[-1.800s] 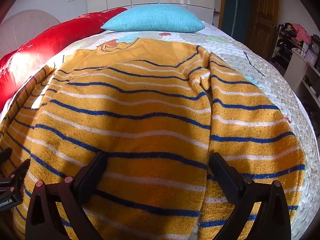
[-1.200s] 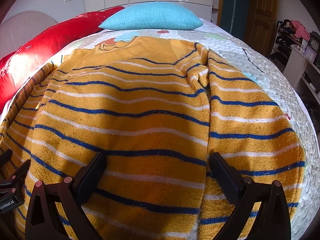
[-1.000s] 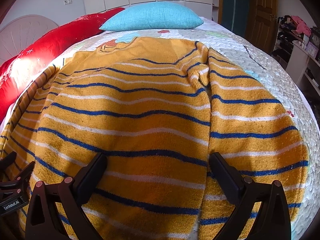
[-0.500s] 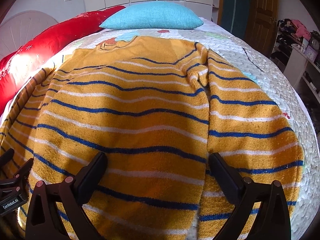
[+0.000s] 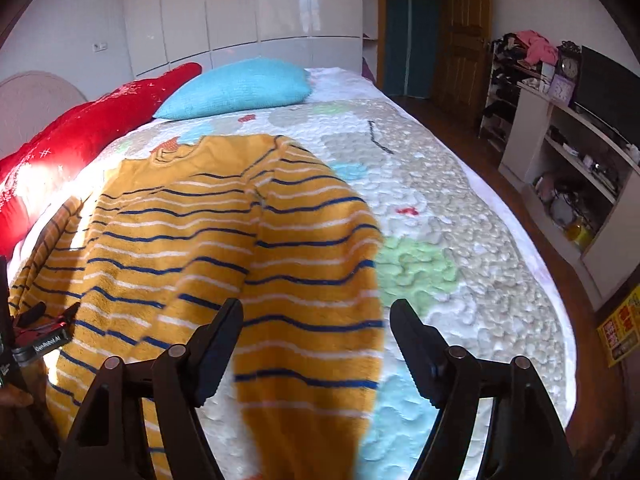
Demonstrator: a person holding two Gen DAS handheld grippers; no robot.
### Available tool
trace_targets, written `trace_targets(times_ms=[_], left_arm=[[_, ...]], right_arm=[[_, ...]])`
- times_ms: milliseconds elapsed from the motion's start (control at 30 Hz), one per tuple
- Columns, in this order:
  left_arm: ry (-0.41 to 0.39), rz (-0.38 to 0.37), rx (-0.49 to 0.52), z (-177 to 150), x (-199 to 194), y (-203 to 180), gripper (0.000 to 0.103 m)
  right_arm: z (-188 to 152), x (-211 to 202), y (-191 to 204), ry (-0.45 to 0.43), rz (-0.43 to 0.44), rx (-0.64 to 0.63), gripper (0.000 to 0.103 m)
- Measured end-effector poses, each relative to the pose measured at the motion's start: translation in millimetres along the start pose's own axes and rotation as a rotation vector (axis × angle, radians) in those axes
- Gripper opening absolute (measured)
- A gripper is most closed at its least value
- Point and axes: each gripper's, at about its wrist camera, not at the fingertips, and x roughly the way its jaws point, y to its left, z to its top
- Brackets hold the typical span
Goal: Fold small clothes
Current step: 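Grasp the sweater sleeve cuff with the right gripper and lift it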
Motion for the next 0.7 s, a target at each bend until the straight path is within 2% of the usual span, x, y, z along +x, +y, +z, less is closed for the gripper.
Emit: trace_targets(times_ms=[67, 167, 333, 433, 467, 500, 567, 600, 667, 700], left_arm=[[0.003, -0.002, -0.003, -0.7, -0.8, 0.3, 0.103], [0.002, 0.001, -0.003, -1.7, -1.8, -0.3, 0.103], [0.009, 0.000, -0.005, -2.3, -2.6, -0.5, 0.103], [-0.002, 0.007, 0.000, -2.4, -2.1, -0.4, 0.103], [-0.001, 0.007, 0.000, -2.3, -2.0, -0.4, 0.103], [-0.001, 0.007, 0.000, -2.5, -2.2, -0.5, 0.103], [0.000, 0.006, 0.000, -2.2, -2.0, -0.2, 0.103], [0.001, 0.005, -0.001, -2.5, -2.1, 0.1, 0.103], [-0.005, 0.007, 0.002, -2.4, -1.7, 0.8, 0.103], [-0.005, 0.008, 0.002, -2.5, -1.7, 0.8, 0.103]], right_arm=[[-11.7, -7.2, -14.4, -0.002, -0.028, -0.011, 0.077], [-33.0, -12.2, -24.6, 0.012, 0.051, -0.008, 0.077], [-58.2, -20.3, 7.2, 0.047, 0.146, -0.152, 0.077], [-70.5, -9.5, 26.7, 0.057, 0.114, -0.253, 0.077], [-73.6, -2.7, 29.3, 0.063, 0.098, -0.274, 0.071], [-75.5, 6.0, 28.4, 0.082, 0.085, -0.282, 0.043], [-69.0, 13.6, 18.7, 0.122, 0.105, -0.250, 0.015], [-60.6, 11.9, 9.8, 0.122, 0.135, -0.207, 0.010], [-39.5, 4.5, -17.9, 0.085, 0.196, -0.089, 0.010], [-28.2, 0.8, -33.6, 0.056, 0.193, -0.031, 0.010]])
